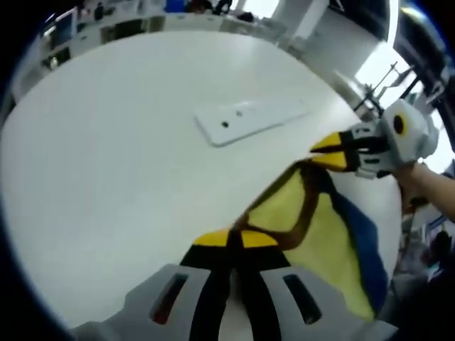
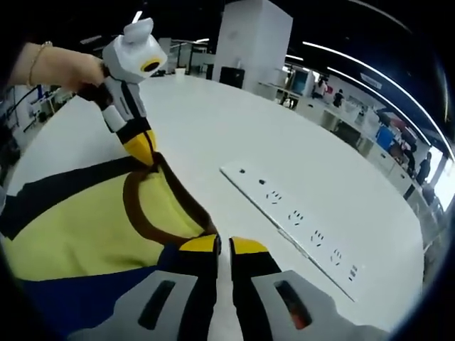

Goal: Fold the garment on the visible template until the final outline fits inside the template.

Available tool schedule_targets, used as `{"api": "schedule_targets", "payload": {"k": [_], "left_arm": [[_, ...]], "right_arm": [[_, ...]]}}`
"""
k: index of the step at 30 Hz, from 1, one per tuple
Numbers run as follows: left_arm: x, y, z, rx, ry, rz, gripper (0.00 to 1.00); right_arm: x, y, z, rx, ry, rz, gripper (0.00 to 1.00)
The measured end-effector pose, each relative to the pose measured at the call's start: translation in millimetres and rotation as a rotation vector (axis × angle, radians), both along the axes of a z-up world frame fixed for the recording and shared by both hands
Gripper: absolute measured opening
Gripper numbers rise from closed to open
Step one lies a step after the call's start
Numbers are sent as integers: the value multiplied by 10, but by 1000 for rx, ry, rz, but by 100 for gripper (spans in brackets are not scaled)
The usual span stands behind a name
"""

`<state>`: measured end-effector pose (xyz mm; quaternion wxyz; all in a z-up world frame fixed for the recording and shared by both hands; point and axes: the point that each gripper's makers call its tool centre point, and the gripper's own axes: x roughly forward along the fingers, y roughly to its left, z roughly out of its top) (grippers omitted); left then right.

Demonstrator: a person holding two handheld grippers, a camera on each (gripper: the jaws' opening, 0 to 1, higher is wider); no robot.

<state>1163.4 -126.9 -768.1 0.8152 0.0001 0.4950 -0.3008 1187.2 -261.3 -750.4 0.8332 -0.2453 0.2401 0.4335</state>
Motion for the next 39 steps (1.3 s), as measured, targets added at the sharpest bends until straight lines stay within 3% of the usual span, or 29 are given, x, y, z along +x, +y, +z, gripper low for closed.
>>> {"api": "schedule_targets", "payload": {"k": [8,29,33,35,39], "left_arm": [[4,-5,-18,0,3,6,0],[47,19,-45,3,-9,13,0],[65,31,-10,-10,-29,10,5],[107,55,46,-41,-49,44,8],[82,88,114,-49,-50,56,7]], "right_arm": [[-55,72,-77,-61,-24,68,10],[109,115,-112,-58,-32,19,3],[105,102,-59,-51,-48,15,3],[100,88,-27,-41,-50,11,3],[103,29,35,-31,-53,-9,2]]}}
